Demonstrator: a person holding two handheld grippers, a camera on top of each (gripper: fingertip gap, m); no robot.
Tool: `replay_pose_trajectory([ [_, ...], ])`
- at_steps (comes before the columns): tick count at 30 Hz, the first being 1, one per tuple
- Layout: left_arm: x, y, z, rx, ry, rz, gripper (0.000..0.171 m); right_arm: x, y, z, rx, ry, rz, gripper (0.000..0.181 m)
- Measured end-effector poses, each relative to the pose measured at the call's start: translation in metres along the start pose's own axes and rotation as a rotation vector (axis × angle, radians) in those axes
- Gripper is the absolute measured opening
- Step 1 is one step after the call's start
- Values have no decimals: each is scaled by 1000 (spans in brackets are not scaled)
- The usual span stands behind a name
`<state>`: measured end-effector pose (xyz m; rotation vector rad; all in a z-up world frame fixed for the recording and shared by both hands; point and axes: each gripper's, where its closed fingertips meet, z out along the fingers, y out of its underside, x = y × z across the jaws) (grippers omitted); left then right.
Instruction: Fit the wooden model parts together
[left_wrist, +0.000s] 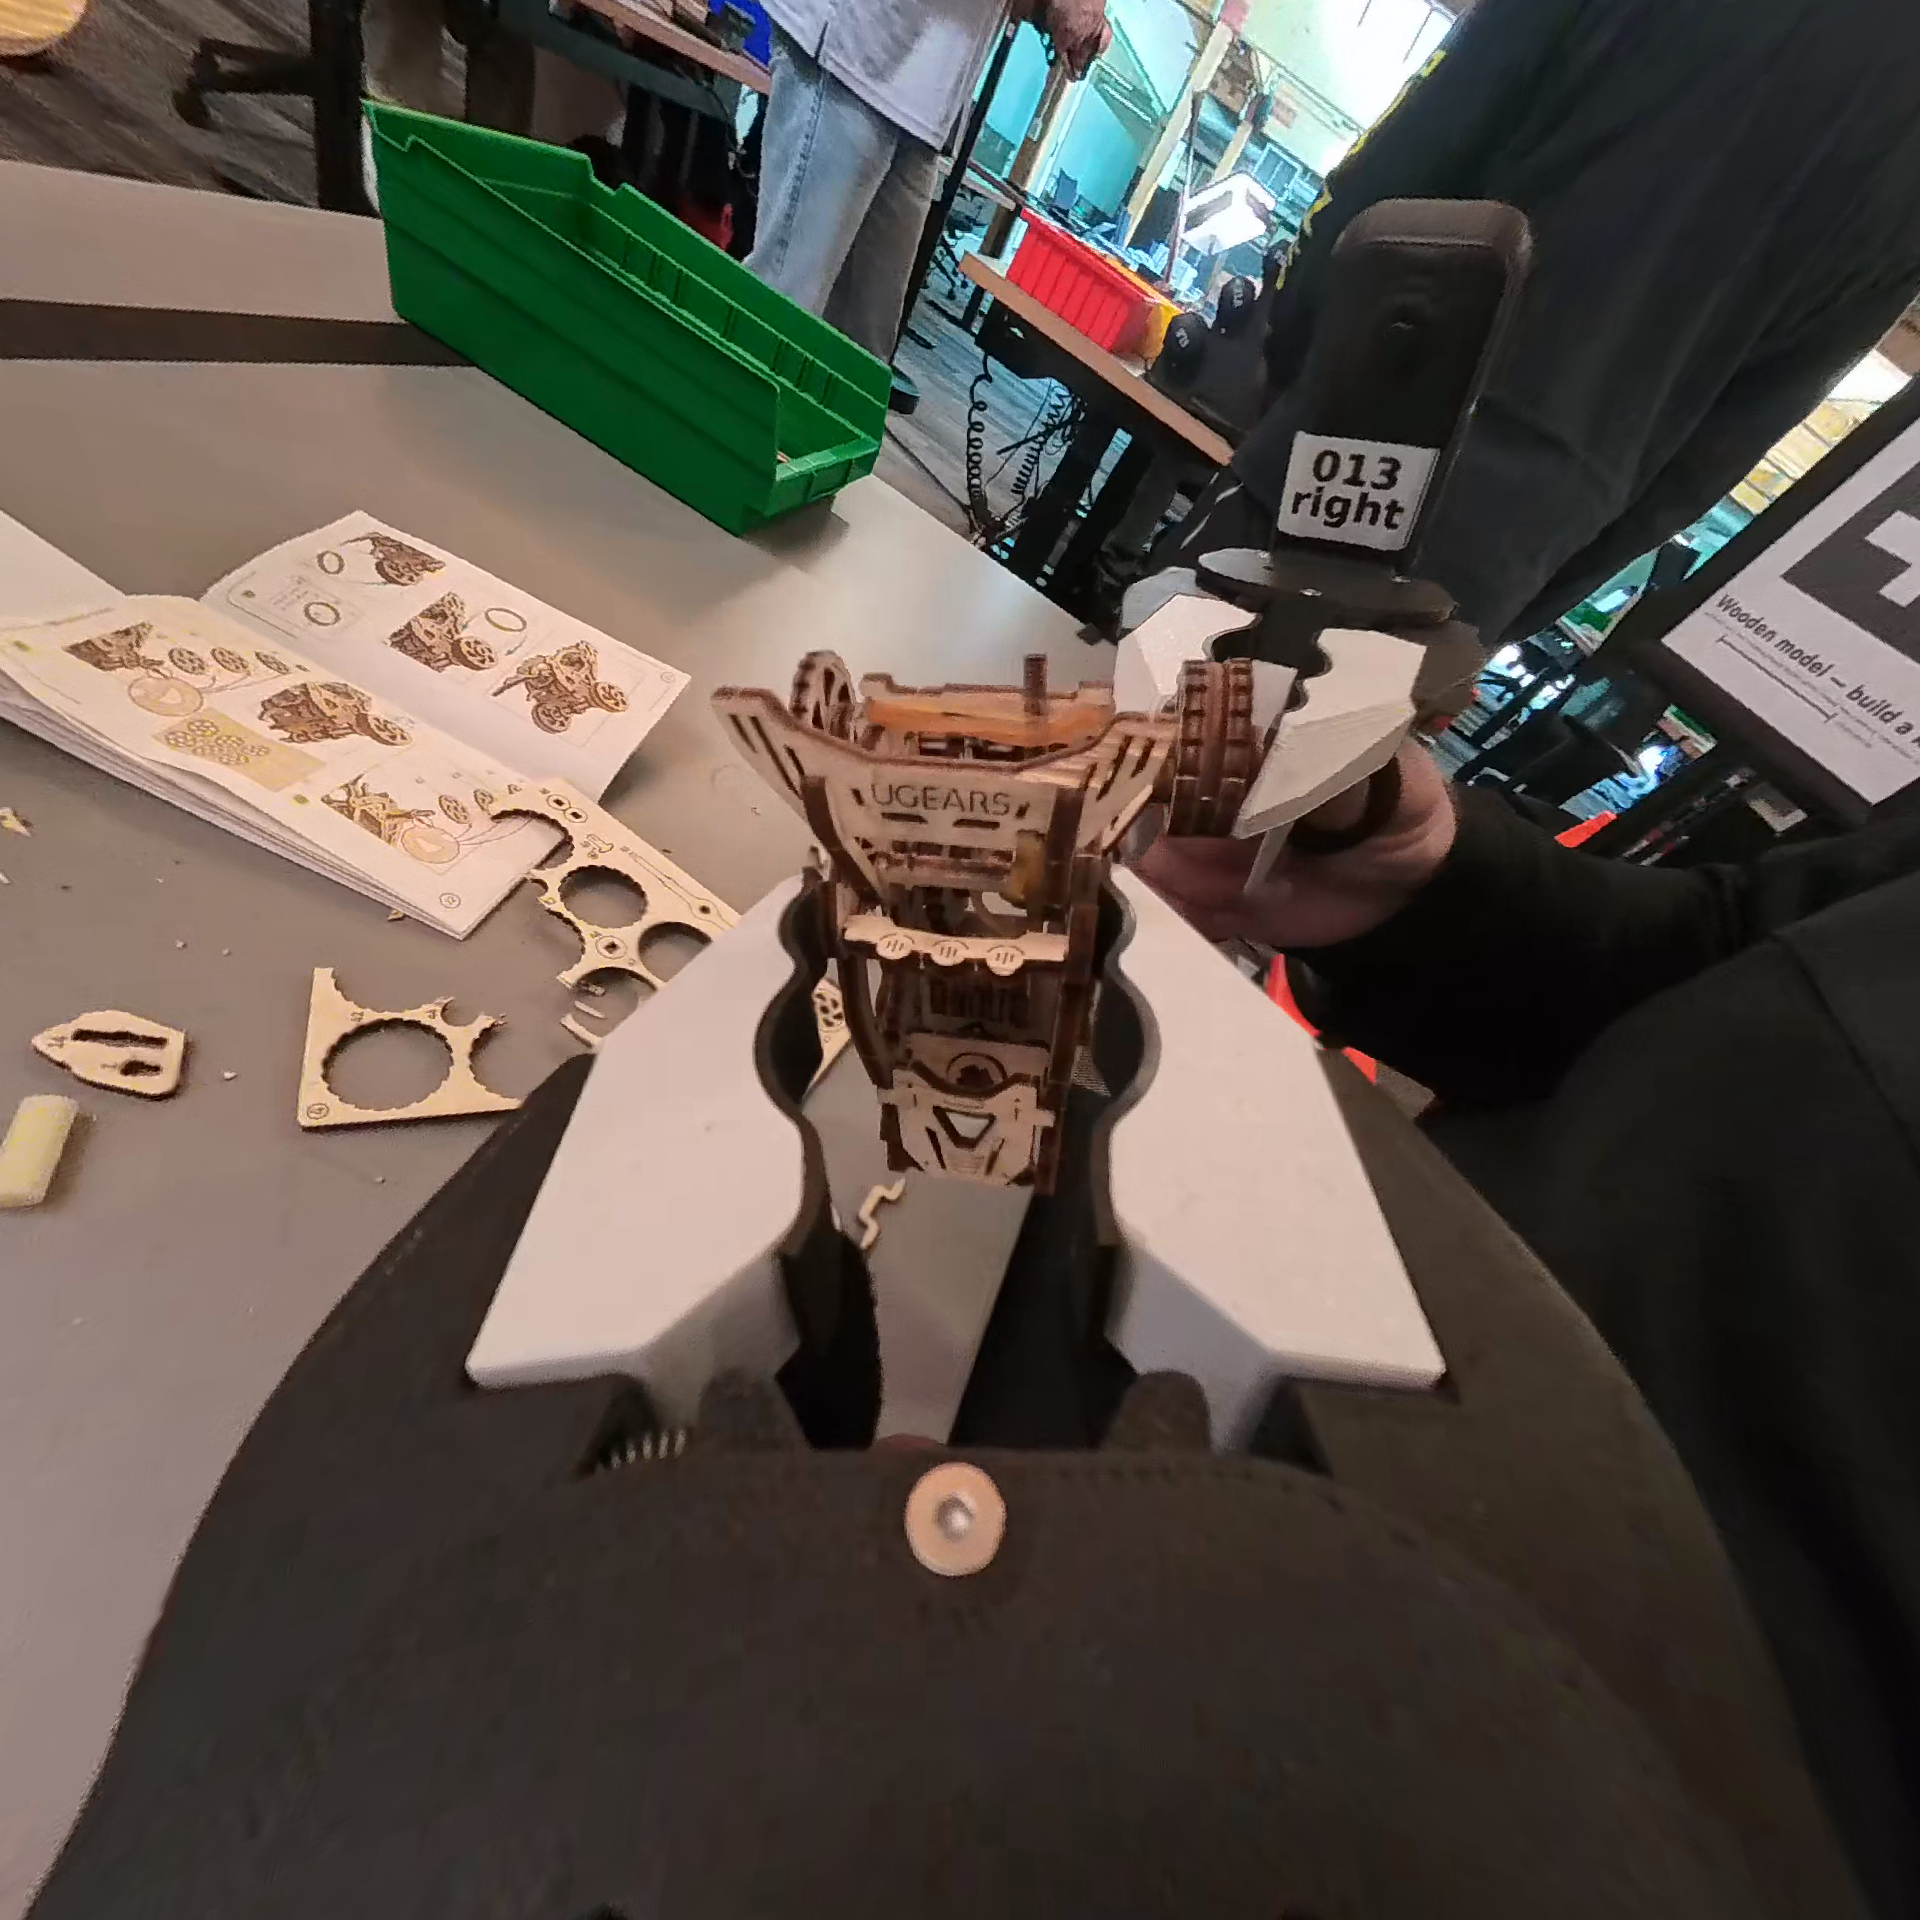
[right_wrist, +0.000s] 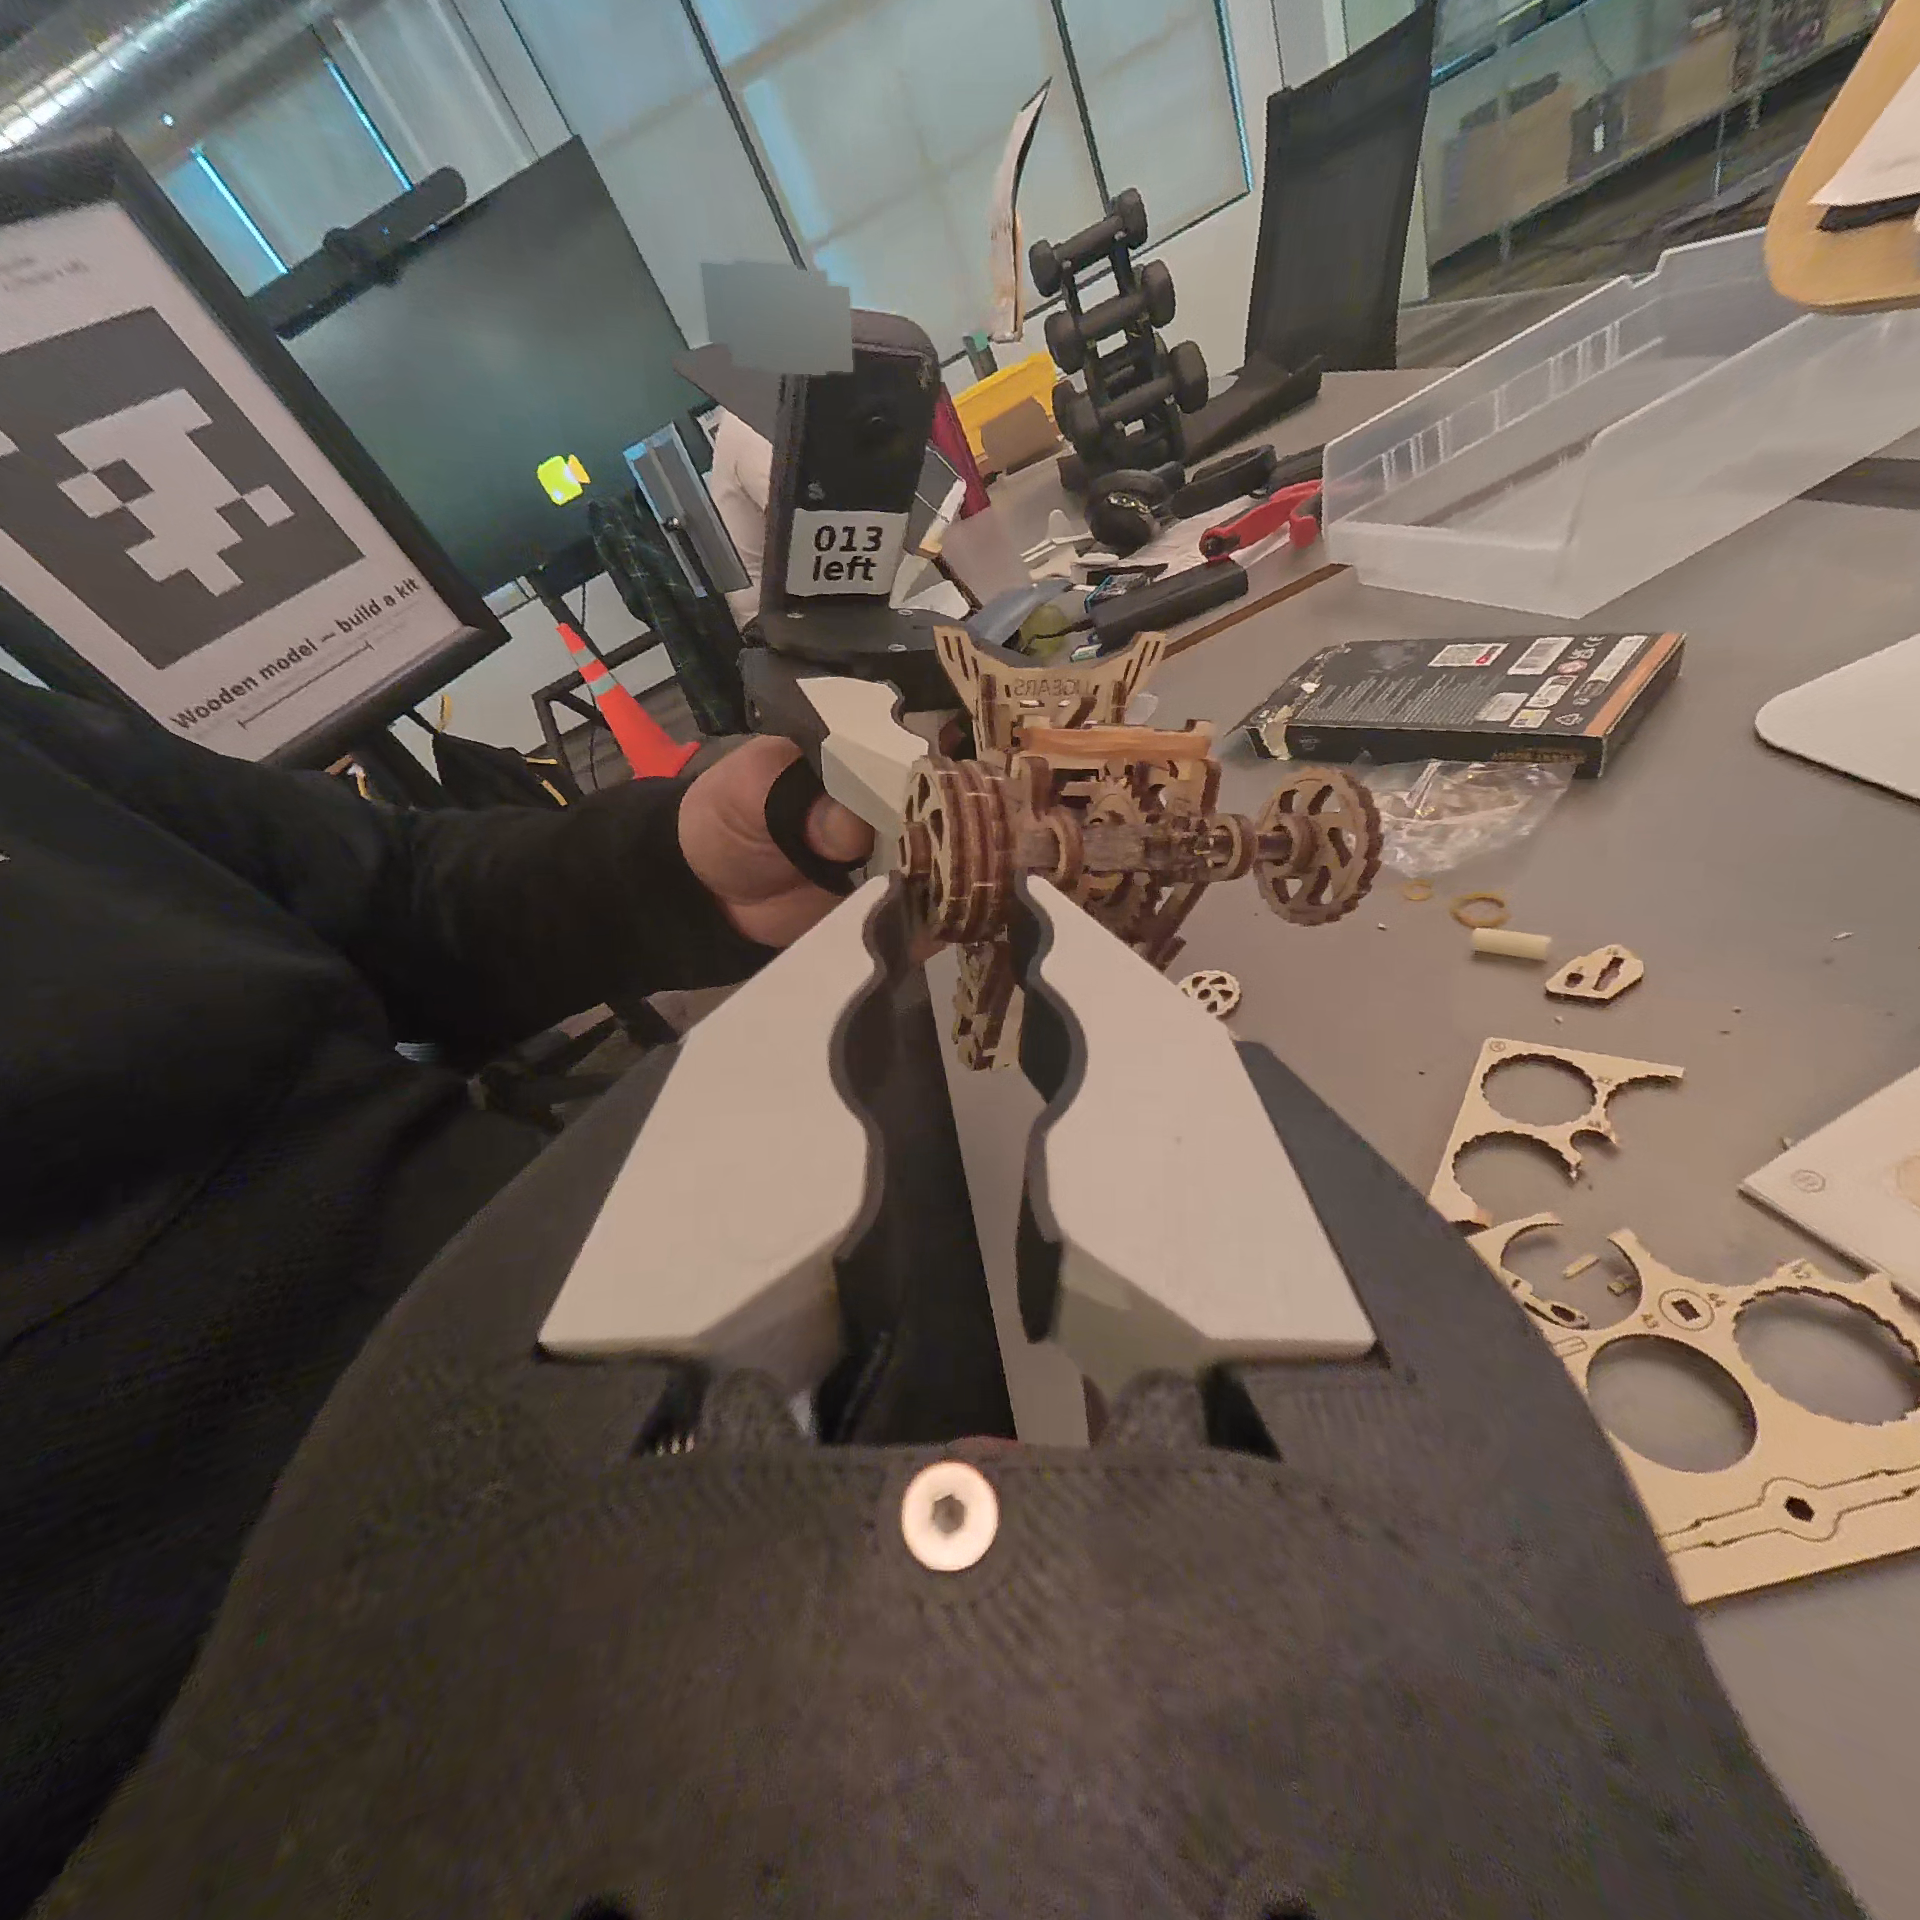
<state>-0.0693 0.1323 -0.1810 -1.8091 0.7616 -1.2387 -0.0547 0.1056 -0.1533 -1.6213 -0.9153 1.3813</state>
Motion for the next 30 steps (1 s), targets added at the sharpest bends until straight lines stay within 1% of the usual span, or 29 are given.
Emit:
replay_pose_trajectory([
  [4, -1, 0, 0, 0, -2, 5, 48, 0, 0, 0, 10, 7, -29, 17],
  [5, 0, -1, 0, 4, 0, 7, 48, -2, -2, 0, 20, -9, -27, 19],
  [6, 0, -3, -1, 12, -9, 16, 48, -4, -4, -1, 32, -36, -9, 26],
  [7, 1, -5, -1, 22, -3, 23, 48, -7, -7, -2, 55, -61, 10, 27],
  [9, 2, -5, -1, 22, 7, 21, 48, -5, -7, -2, 73, -56, 25, 19],
  [10, 2, -5, -1, 24, 1, 29, 48, -4, -7, -2, 76, -57, 30, 18],
  [12, 4, -6, 0, 34, -1, 30, 48, -5, -8, -3, 90, -72, 51, 17],
  [24, 1, -5, 0, 40, -54, 102, 47, -2, -2, -4, 31, -43, 68, 16],
  [27, 1, -9, -3, 48, -42, 174, 48, -6, -3, -1, 34, -47, 18, 17],
  [28, -1, -8, -4, 33, -61, 226, 48, -7, -1, 0, 15, -75, 24, 26],
  [30, -8, -5, -9, -3, -90, 312, 47, 0, 6, -3, -42, -68, 59, 45],
])
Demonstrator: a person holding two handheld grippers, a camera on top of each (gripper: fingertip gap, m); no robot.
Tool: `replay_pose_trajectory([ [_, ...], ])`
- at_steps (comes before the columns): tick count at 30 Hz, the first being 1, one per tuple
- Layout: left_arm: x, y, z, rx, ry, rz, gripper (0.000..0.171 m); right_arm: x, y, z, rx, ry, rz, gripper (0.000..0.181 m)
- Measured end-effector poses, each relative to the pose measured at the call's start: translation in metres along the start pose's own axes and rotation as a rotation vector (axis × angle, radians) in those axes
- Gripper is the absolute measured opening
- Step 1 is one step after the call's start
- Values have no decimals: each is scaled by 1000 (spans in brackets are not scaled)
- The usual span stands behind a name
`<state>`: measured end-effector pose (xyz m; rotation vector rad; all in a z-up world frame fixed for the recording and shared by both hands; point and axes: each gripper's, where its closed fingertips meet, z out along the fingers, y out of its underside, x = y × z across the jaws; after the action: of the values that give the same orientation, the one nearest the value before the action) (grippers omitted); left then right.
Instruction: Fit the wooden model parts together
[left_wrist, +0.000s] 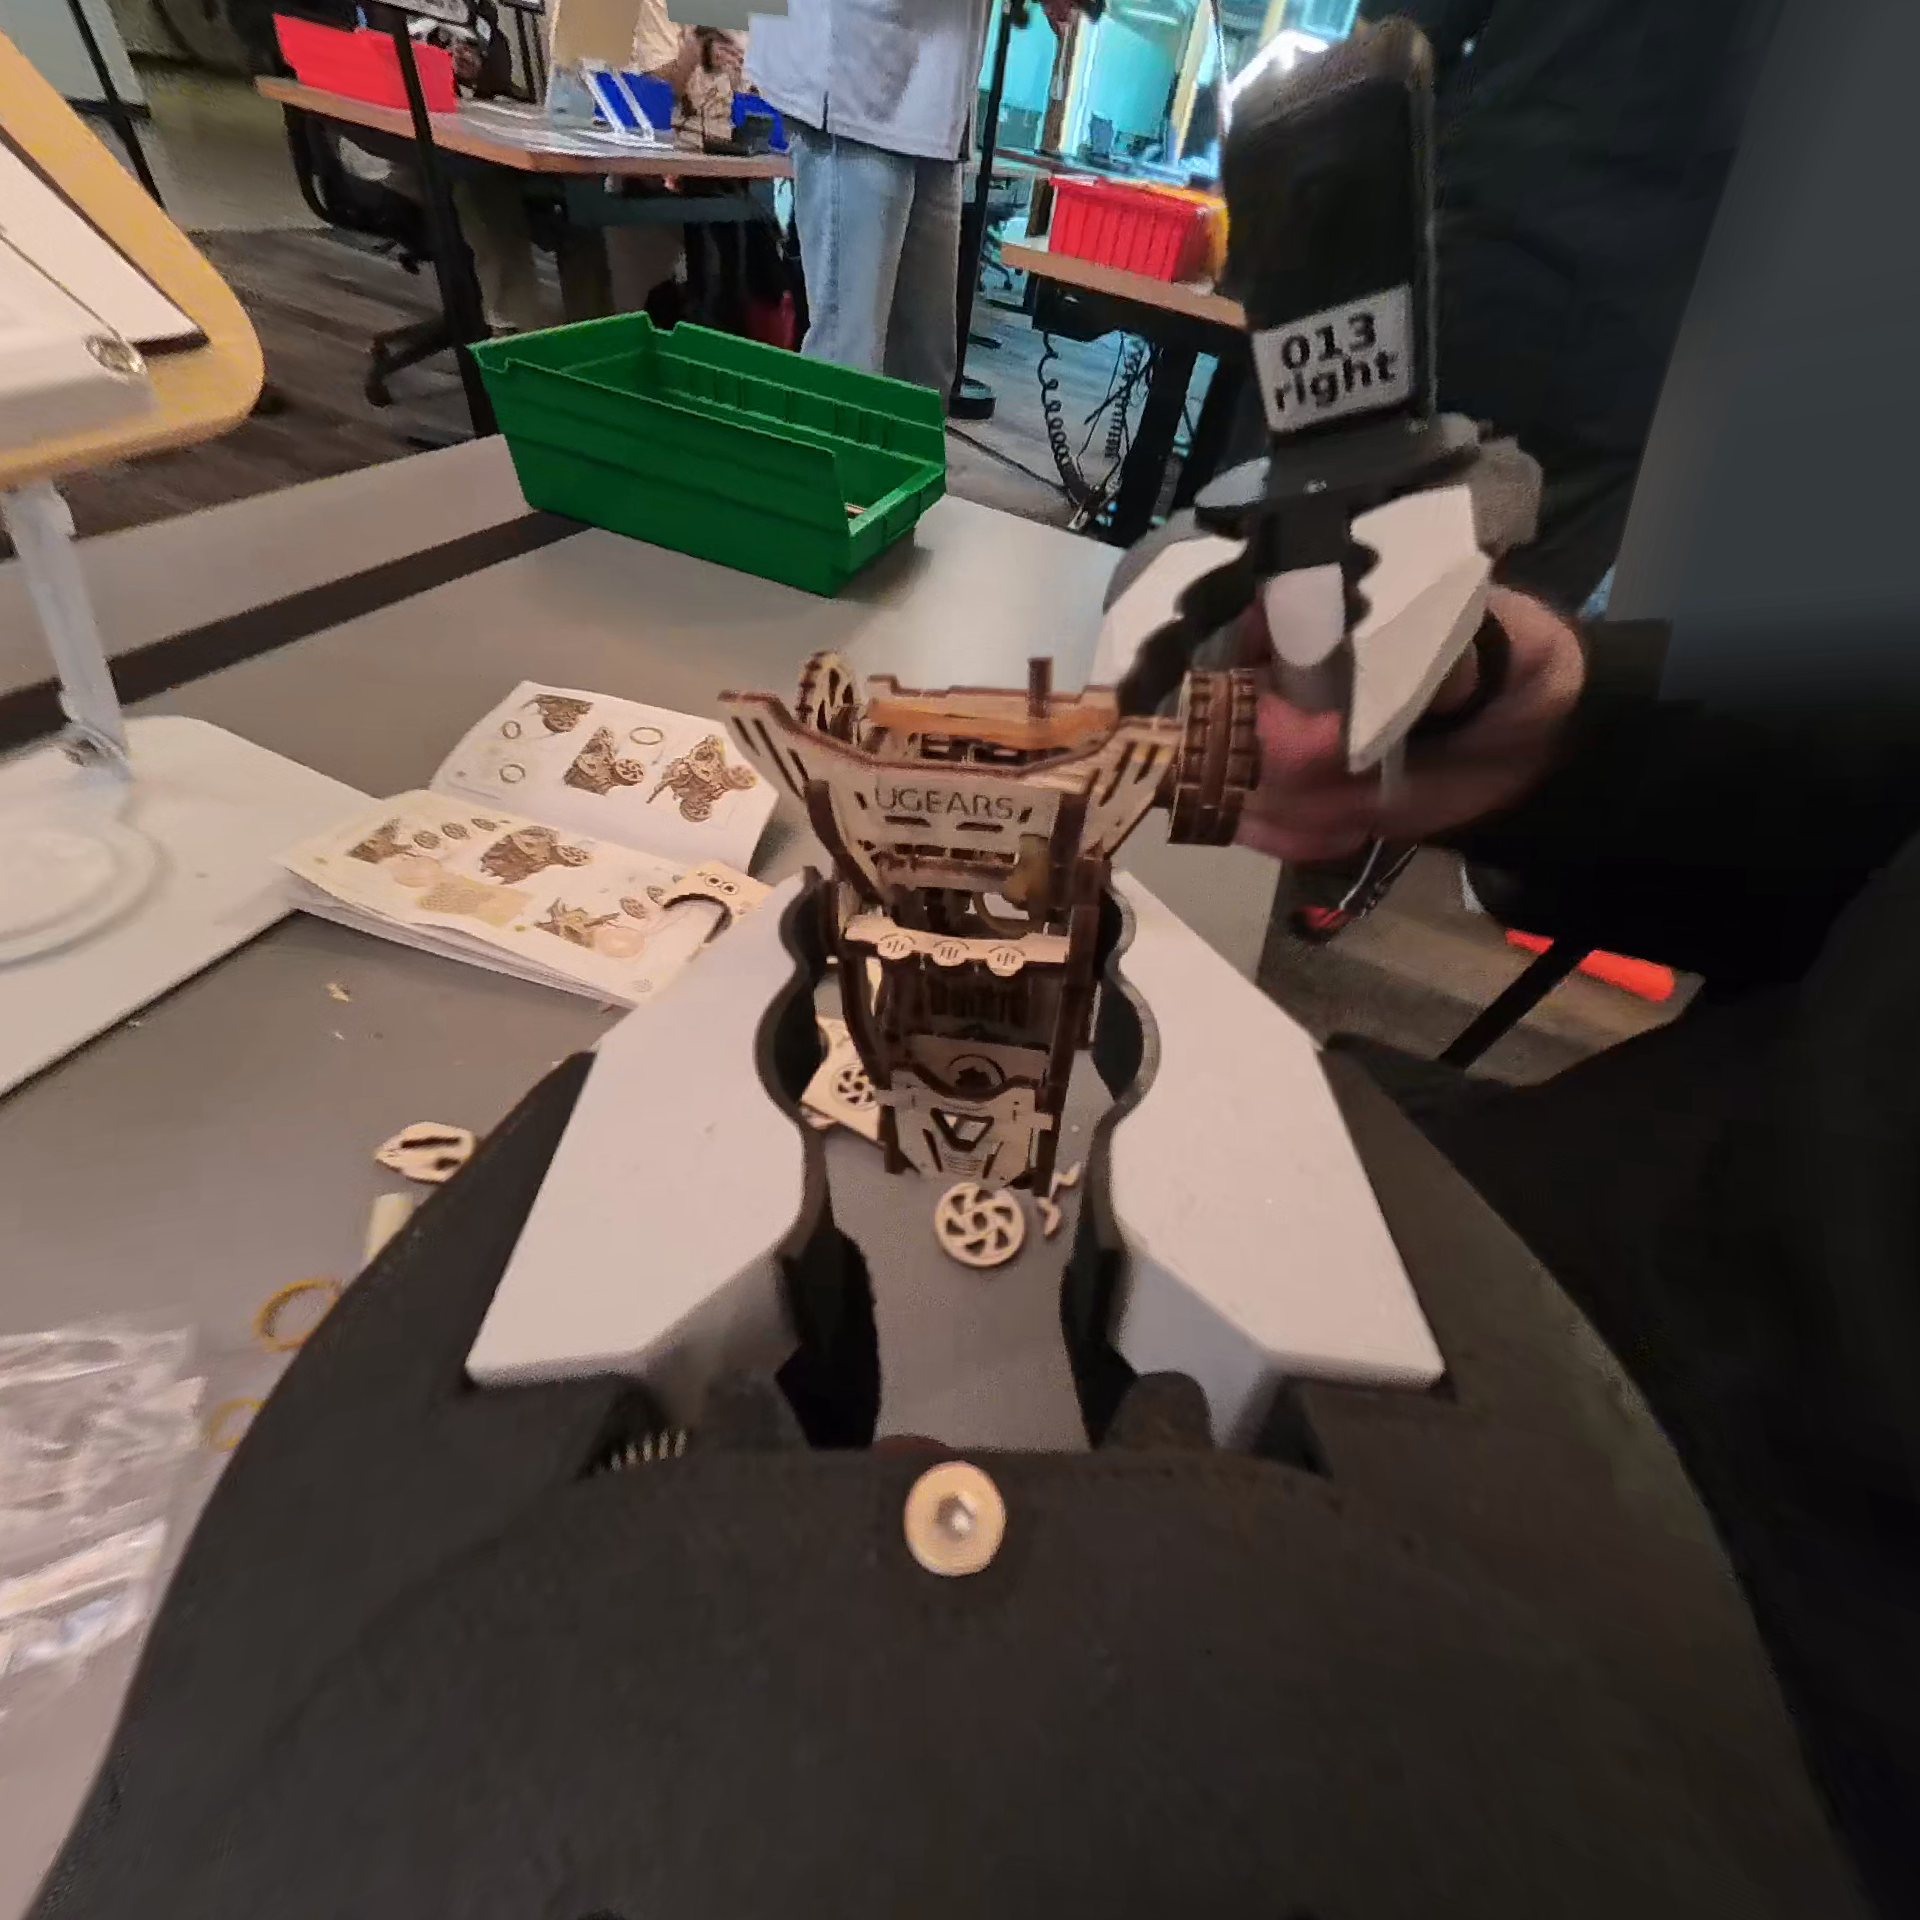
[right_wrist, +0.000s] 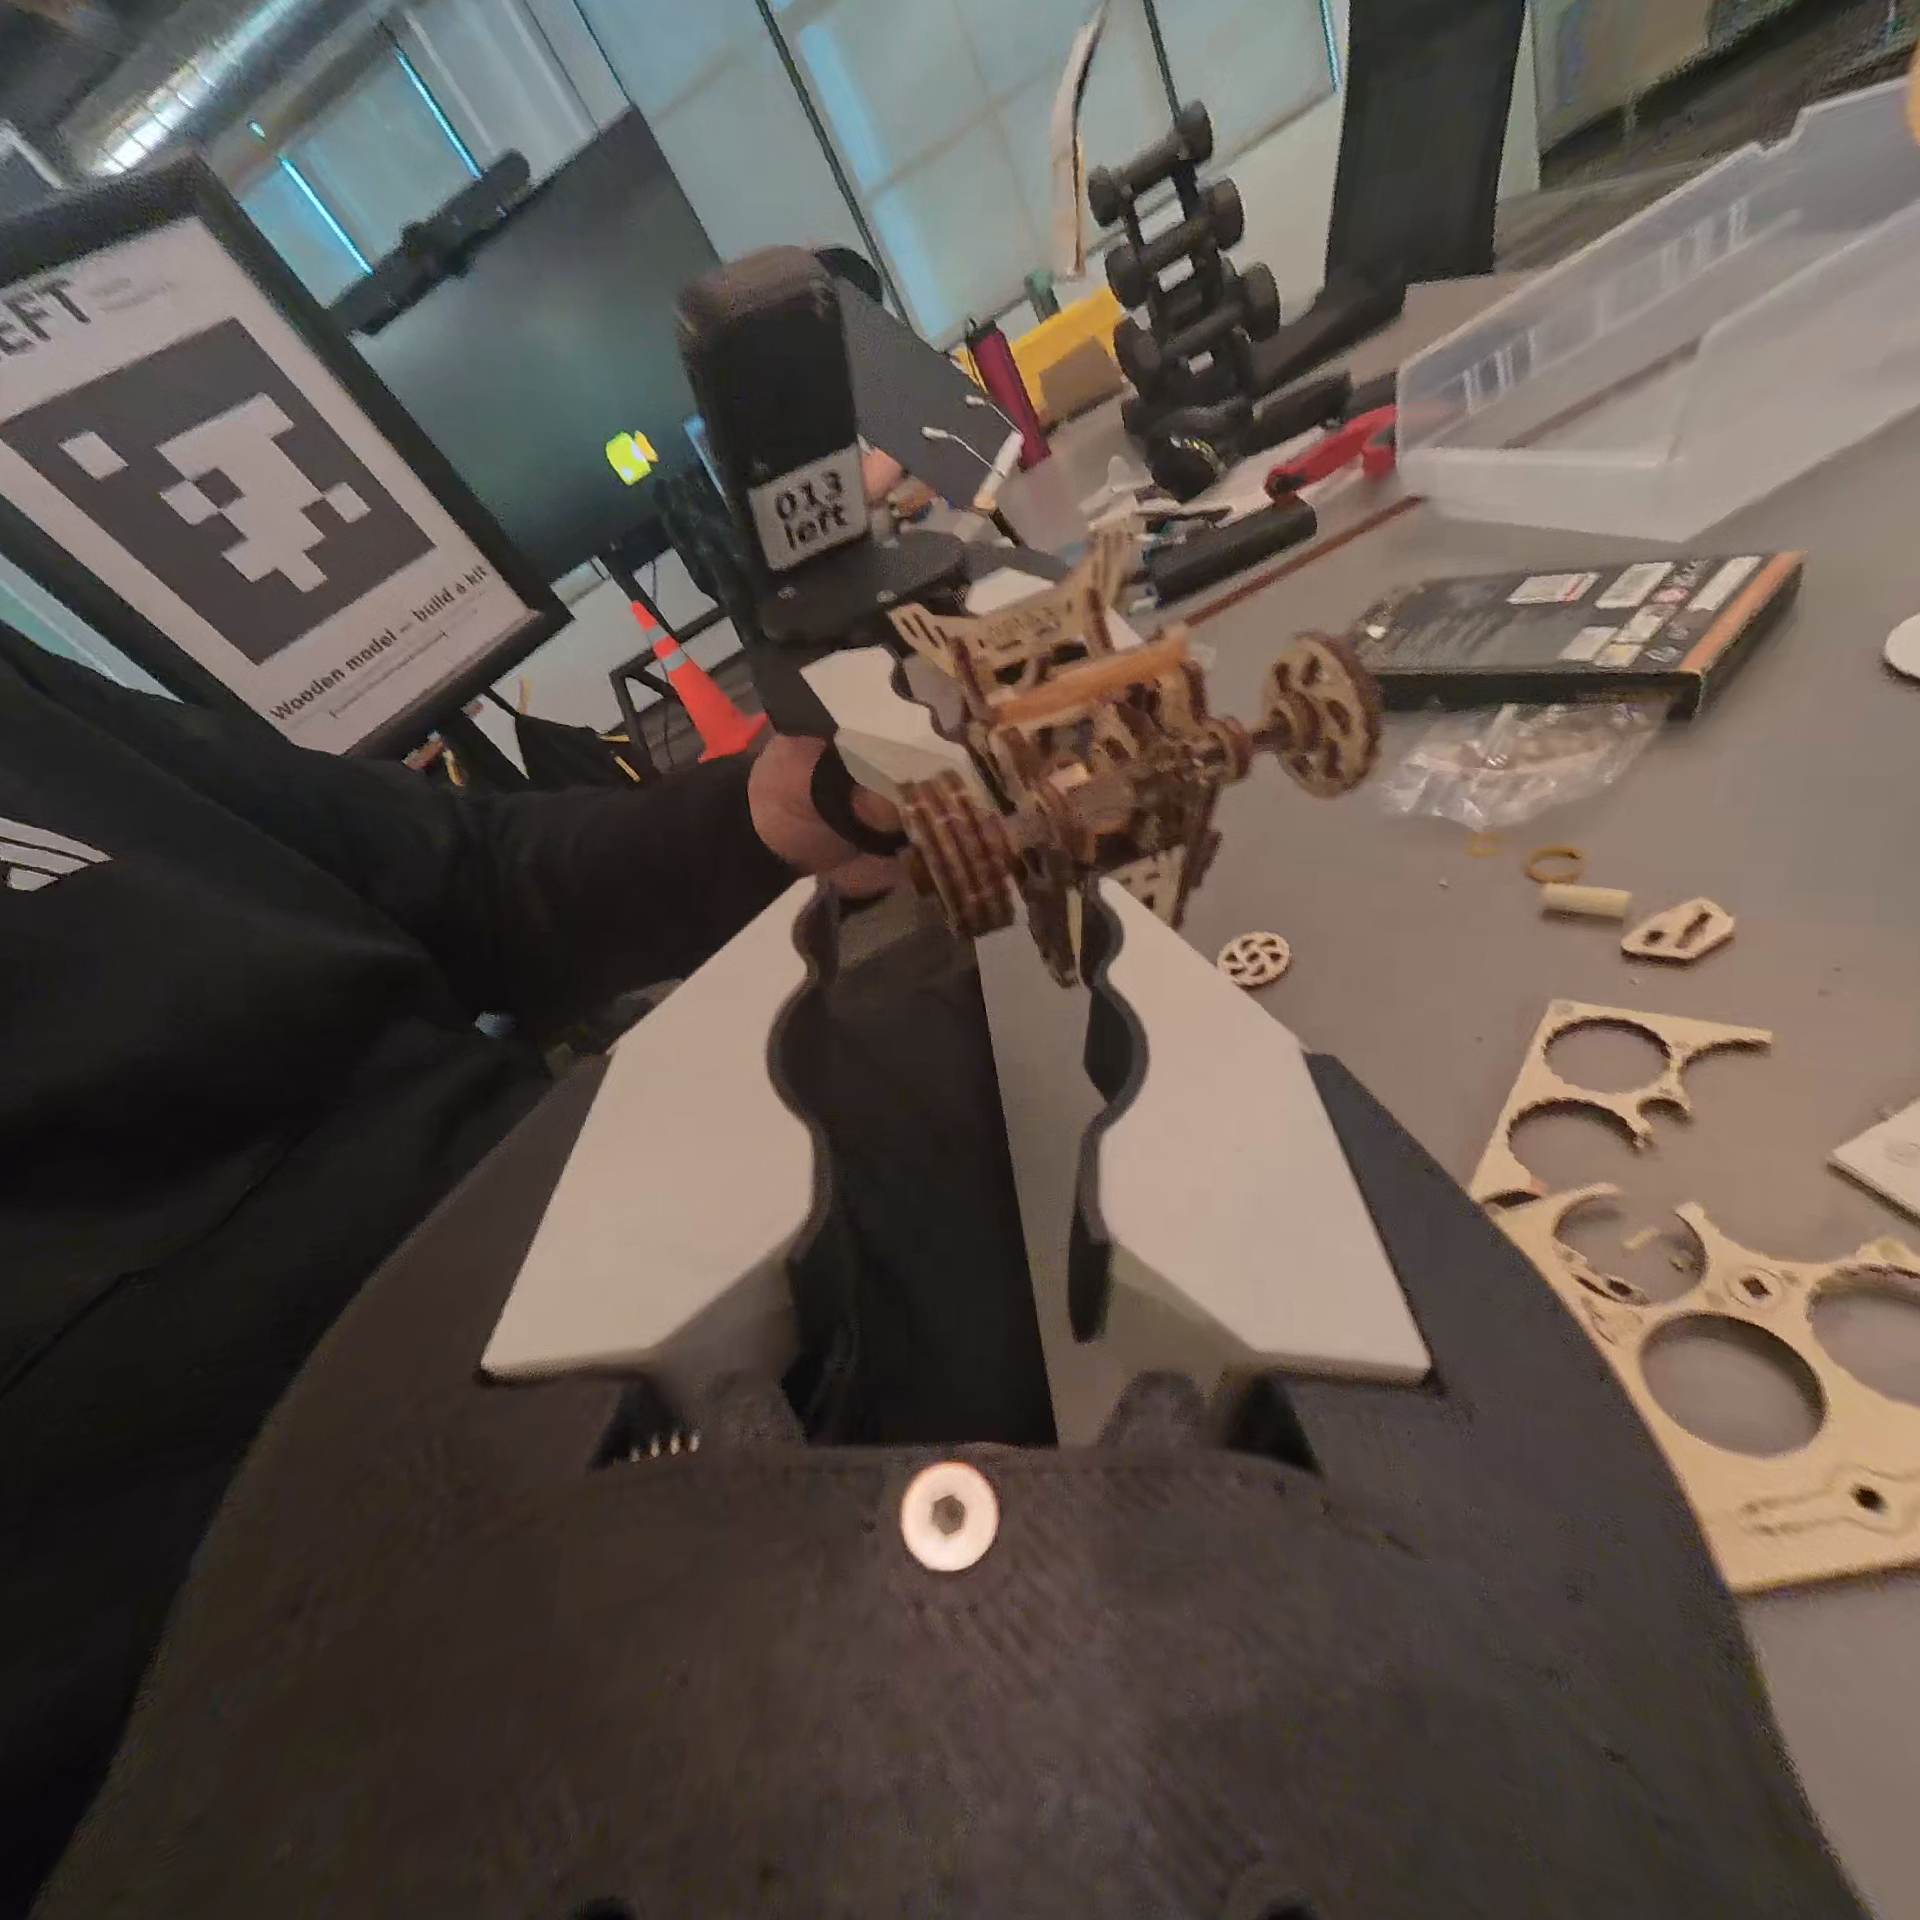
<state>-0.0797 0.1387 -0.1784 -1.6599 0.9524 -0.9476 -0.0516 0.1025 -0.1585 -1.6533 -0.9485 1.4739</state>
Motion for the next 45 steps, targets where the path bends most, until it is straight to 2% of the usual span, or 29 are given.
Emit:
replay_pose_trajectory([
  [4, -7, 1, -13, -27, -25, 199, 48, 10, -6, -17, 16, 57, -47, 39],
  [8, 1, 8, -14, -118, -36, 449, 48, 22, -18, -21, 67, 103, -47, 52],
  [11, 16, 7, -9, -147, -23, 601, 48, 27, -18, -15, 70, 105, -57, 54],
  [17, 29, 6, 3, -187, -44, 811, 48, 16, -18, -7, 13, 86, -271, 51],
  [19, 31, 0, 5, -165, -49, 828, 48, 17, -11, -7, -42, 102, -324, 39],
  [20, 32, -2, 6, -164, -45, 842, 48, 18, -9, -8, -60, 117, -343, 39],
  [26, 30, -1, 21, -157, -50, 884, 48, 28, -18, -33, 12, 144, -261, 52],
  [29, 22, 4, 33, -169, -66, 818, 48, 30, -11, -44, -27, 164, -302, 73],
  [33, 26, 1, 49, -139, -7, 706, 48, 35, 15, -45, -245, 285, -555, 115],
  [37, 33, -4, 59, -117, 38, 667, 48, 37, 23, -48, -315, 324, -662, 95],
  [45, 39, -8, 69, -104, 55, 662, 48, 36, 23, -61, -310, 319, -642, 91],
])
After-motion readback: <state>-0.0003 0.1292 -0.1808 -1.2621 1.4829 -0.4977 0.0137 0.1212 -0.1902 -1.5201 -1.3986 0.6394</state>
